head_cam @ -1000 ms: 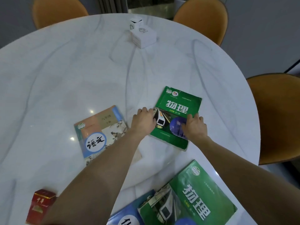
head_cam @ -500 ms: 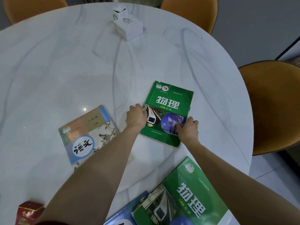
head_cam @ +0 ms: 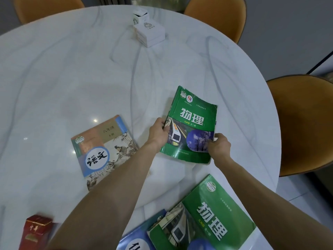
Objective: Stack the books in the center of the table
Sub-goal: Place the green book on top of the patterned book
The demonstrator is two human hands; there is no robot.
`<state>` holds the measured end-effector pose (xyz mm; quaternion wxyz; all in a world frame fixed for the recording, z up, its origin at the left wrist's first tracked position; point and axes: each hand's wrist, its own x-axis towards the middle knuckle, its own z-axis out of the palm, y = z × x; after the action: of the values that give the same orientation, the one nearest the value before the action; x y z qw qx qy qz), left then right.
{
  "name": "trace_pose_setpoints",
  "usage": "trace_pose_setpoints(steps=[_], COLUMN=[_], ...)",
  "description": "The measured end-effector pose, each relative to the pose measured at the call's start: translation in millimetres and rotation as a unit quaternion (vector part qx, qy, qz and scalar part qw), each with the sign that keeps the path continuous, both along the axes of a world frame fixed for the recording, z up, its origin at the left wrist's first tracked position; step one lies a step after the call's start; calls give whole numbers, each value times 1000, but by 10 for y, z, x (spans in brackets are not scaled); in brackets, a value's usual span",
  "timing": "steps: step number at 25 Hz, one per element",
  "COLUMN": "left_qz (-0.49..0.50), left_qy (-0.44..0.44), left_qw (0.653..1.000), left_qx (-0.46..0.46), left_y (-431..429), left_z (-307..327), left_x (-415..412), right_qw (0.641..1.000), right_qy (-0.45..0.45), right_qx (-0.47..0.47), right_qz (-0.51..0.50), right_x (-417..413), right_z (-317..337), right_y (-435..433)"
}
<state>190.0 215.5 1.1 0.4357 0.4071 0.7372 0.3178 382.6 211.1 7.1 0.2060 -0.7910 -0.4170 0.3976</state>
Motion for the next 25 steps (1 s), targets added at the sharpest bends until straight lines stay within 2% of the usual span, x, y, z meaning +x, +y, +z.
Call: trace_pose_setpoints(steps=[3,11,20,25], left_qz=[47,166,313,370], left_qy=[-28,-46,-49,-54], left_qw=[998,984,947,927], left_qx=[9,54,46,23], left_y=[-125,-629,-1482,-1727], left_z=[42,239,191,81], left_x=[-94,-761,-1369,-1433], right_qw=[999,986,957,945], right_qy=[31,53,71,74], right_qx=[25,93,90,81], right_qz=[11,124,267,309], right_x=[-72,-709,-1531,-1755], right_z=[87,250,162,98], right_y=[-19,-118,-387,-446])
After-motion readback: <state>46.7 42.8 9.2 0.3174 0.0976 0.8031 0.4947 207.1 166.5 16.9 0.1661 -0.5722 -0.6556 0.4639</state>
